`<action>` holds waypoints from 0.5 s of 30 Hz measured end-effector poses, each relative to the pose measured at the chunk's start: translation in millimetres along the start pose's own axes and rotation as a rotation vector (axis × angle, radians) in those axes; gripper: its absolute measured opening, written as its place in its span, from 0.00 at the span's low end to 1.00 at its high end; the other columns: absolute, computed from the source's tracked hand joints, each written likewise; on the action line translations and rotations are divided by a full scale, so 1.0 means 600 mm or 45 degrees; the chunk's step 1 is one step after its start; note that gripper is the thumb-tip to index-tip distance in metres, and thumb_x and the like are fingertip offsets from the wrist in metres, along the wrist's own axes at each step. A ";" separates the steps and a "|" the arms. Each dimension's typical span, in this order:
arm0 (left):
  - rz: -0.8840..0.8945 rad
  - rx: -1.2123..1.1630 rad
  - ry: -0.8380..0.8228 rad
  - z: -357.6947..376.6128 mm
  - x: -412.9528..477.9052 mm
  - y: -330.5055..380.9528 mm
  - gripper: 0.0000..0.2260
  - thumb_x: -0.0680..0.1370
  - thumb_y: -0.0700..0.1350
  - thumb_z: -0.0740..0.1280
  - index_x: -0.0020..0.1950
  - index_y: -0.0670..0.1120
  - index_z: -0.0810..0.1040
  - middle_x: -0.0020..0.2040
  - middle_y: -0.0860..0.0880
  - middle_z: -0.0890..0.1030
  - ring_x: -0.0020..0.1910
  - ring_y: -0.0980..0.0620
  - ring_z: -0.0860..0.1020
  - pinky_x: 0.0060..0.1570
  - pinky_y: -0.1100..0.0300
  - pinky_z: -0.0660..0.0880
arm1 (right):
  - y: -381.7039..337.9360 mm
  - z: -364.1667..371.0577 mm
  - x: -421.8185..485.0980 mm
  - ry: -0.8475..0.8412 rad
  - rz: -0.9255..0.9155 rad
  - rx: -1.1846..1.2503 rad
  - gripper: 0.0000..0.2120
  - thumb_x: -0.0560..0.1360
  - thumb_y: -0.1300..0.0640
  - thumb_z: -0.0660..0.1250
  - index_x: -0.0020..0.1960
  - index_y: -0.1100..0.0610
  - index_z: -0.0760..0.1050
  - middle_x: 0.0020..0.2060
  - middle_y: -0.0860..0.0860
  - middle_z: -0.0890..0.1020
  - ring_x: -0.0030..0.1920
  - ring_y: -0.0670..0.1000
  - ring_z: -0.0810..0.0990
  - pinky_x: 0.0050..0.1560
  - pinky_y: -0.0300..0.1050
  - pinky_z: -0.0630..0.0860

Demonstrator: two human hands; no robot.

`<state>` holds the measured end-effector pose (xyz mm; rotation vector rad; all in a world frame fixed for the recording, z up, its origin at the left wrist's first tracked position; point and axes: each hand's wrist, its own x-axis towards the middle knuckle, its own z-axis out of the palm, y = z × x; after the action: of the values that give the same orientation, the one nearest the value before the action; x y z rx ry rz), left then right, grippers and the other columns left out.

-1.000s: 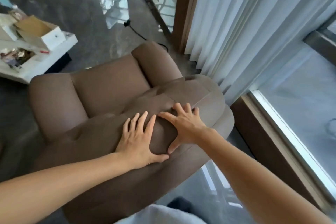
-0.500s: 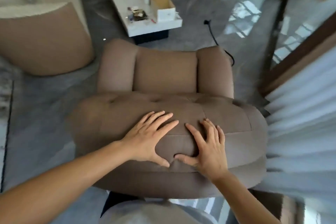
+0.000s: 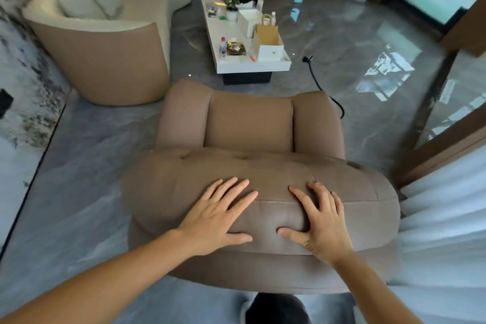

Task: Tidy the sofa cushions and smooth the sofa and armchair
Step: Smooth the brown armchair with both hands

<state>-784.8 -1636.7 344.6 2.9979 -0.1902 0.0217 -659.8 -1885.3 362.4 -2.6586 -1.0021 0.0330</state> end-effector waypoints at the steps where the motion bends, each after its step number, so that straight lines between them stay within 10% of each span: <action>1: -0.010 0.014 0.000 0.000 0.005 0.010 0.39 0.74 0.72 0.50 0.78 0.55 0.44 0.80 0.47 0.50 0.78 0.46 0.47 0.76 0.45 0.48 | 0.011 -0.003 0.001 0.006 -0.015 -0.011 0.45 0.64 0.21 0.60 0.71 0.48 0.70 0.67 0.61 0.71 0.71 0.62 0.67 0.71 0.66 0.61; 15: -0.244 0.086 -0.128 -0.041 0.095 0.115 0.38 0.74 0.74 0.48 0.78 0.56 0.48 0.79 0.52 0.50 0.77 0.53 0.47 0.76 0.49 0.43 | 0.194 -0.070 0.116 -0.125 -0.286 0.055 0.27 0.69 0.24 0.55 0.62 0.34 0.73 0.53 0.41 0.71 0.56 0.47 0.69 0.53 0.48 0.65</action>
<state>-737.2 -1708.2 379.7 3.0723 0.0897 -0.1455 -527.1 -1934.6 375.0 -2.5105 -1.3101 0.1364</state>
